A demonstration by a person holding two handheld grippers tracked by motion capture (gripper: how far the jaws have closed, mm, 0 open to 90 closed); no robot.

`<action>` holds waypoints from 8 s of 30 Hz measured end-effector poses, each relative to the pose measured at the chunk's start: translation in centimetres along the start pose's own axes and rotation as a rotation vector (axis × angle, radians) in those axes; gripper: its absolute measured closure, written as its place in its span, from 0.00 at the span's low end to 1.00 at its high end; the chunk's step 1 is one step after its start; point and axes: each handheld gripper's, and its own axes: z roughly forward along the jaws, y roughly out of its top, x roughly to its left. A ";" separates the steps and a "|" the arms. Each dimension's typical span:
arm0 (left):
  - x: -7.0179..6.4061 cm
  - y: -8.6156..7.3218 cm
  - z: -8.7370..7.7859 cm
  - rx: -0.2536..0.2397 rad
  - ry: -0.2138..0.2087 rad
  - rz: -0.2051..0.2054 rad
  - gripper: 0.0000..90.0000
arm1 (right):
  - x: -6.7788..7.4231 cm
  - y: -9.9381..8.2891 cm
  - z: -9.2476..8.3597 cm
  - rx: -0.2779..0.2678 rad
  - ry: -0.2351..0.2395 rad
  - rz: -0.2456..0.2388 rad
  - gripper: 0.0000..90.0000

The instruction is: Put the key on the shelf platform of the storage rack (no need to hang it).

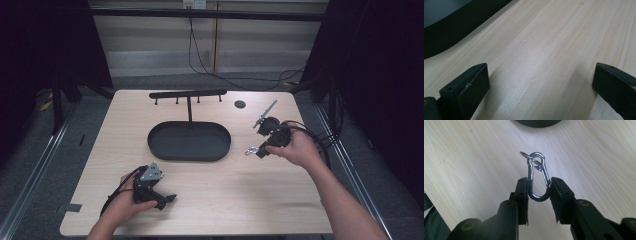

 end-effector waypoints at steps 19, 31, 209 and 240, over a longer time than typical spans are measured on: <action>0.0 0.0 0.0 -0.001 -0.006 0.003 0.00 | 0.5 4.1 -0.6 -0.007 -0.009 -0.034 0.77; 0.0 0.0 0.0 0.002 -0.010 0.003 0.00 | 0.0 5.3 0.0 -0.025 -0.008 -0.019 0.77; 0.1 0.0 0.0 0.006 -0.015 0.011 0.00 | 0.5 14.4 12.5 0.051 -0.038 -0.074 0.76; 0.1 0.0 0.0 0.005 -0.013 0.010 0.00 | 0.0 14.6 13.7 0.043 -0.051 -0.098 0.76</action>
